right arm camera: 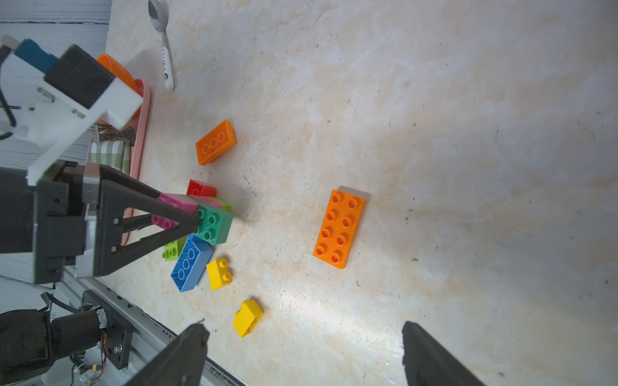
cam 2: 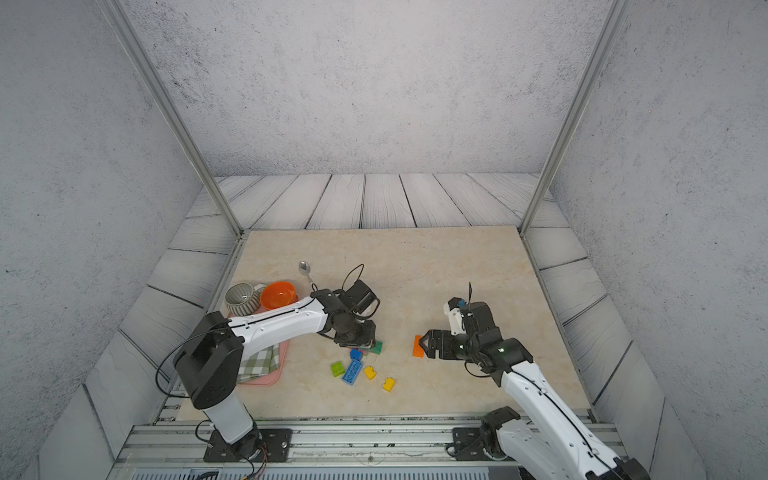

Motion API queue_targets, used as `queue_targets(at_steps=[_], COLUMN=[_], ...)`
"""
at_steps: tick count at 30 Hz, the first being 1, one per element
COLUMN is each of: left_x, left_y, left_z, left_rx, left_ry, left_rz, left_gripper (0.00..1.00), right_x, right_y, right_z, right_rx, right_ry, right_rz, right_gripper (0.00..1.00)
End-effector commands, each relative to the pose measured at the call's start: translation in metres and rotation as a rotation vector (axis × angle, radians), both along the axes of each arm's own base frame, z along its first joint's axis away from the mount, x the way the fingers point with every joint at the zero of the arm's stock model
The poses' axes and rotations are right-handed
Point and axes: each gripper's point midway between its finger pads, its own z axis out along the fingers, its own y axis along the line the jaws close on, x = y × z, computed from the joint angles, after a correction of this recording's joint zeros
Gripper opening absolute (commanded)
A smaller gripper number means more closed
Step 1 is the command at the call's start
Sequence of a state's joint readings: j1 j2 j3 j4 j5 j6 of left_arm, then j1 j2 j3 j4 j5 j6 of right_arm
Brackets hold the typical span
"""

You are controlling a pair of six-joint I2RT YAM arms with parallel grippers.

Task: Assemble the letter p with lego
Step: Assemble the lego brick with the lego brick.

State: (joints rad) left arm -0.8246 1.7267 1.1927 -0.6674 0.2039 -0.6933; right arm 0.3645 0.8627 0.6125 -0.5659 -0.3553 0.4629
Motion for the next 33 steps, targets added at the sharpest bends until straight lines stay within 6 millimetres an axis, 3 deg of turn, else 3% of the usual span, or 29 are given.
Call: queue_targets(at_steps=[1,8,11,17,25,33], left_x=[-0.003,-0.002,0.0,0.002,0.001,0.001], left_y=[0.012,0.018,0.019,0.021,0.027,0.022], left_z=[-0.003,0.002,0.007,0.015,0.008,0.036], left_rx=[0.001,-0.048,-0.082,-0.142,-0.155,-0.216], left_ry=[0.019,0.018,0.013,0.01,0.028,-0.007], left_rz=[0.027,0.055,0.068,0.085,0.102,0.085], left_gripper=[0.52,0.59,0.49,0.49,0.52,0.58], right_x=[0.001,0.001,0.001,0.001,0.002,0.002], right_y=[0.004,0.007,0.007,0.009,0.01,0.012], right_z=[0.008,0.008,0.007,0.008,0.008,0.007], right_rx=[0.01,0.02,0.022,0.025,0.028,0.031], right_ry=[-0.007,-0.001,0.003,0.008,0.012,0.021], right_rz=[0.022,0.03,0.031,0.036,0.041,0.051], right_gripper=[0.94,0.94,0.94,0.94,0.94,0.94])
